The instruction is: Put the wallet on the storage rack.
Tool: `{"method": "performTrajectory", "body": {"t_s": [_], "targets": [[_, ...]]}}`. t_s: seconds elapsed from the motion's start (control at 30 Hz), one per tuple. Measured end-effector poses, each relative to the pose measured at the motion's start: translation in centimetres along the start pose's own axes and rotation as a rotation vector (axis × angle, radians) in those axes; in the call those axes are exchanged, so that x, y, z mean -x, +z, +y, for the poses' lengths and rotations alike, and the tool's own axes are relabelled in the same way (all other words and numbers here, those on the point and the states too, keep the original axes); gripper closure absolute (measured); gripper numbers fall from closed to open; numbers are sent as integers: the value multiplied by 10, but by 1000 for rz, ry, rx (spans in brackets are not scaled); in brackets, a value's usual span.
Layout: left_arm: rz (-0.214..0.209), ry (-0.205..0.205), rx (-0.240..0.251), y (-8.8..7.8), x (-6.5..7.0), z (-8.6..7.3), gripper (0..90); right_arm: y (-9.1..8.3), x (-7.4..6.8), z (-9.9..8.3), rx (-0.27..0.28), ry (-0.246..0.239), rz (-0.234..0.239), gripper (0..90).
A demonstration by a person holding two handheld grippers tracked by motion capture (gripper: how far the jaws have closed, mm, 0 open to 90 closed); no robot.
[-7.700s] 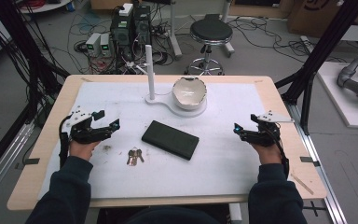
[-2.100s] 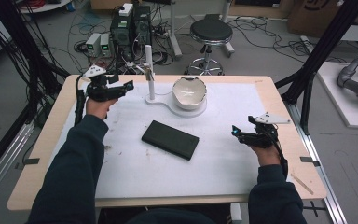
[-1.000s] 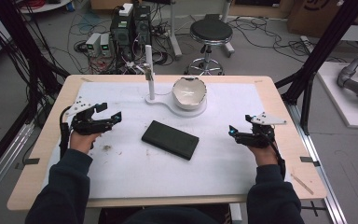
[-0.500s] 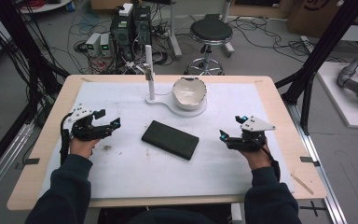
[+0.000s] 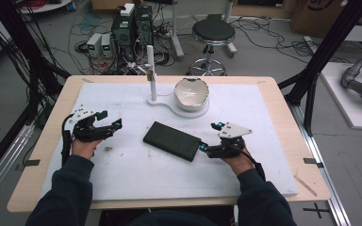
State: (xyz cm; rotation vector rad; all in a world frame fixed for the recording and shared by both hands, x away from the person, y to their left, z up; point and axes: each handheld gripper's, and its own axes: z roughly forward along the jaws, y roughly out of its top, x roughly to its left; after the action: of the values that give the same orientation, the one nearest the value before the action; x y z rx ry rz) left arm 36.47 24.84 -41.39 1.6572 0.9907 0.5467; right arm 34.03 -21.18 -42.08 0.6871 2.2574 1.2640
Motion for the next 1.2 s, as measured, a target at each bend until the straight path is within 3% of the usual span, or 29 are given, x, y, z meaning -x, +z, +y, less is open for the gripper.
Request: {"method": "performTrajectory", "body": {"t_s": [0.1,0.13,0.33,0.4,0.5,0.6,0.67,0.73,0.8,0.83,0.87,0.93,0.97,1.0,1.2], "targets": [[-1,4,-2,1,1,0,245,9,-5,1,-29,-1,26,201],[-2,6,-4,1,1,0,245,16,-10,1,-49,-2,61,201],[-1,-3,-12,2,0,-1,246,30,-21,2,-74,-10,128,201],[0,-3,-16,2,0,-1,247,40,-30,2,-104,-23,167,201],[-1,-3,-18,3,0,-1,247,47,-38,0,-163,-84,184,200],[-2,-9,-20,3,0,-2,251,52,-47,0,-210,-184,145,167],[-2,-14,-21,3,0,-2,253,52,-49,0,-214,-190,140,185],[-4,-18,-22,3,-1,-3,255,50,-47,1,-216,-196,117,314],[-3,-21,-21,4,-1,-3,255,50,-46,2,-217,-192,124,353],[-2,-21,-23,3,-1,-3,255,49,-45,2,-213,-209,134,424],[-2,-21,-23,3,-1,-3,255,49,-45,2,-213,-209,134,424],[-2,-29,-23,4,-2,-3,256,44,-47,5,-197,-242,161,614],[-2,-29,-23,4,-2,-3,256,44,-47,5,-197,-242,161,614],[-6,-29,-26,4,-2,-3,256,42,-48,7,-196,-245,176,698],[-5,-36,-27,4,-2,-3,258,37,-47,13,-180,-224,173,804]]}}
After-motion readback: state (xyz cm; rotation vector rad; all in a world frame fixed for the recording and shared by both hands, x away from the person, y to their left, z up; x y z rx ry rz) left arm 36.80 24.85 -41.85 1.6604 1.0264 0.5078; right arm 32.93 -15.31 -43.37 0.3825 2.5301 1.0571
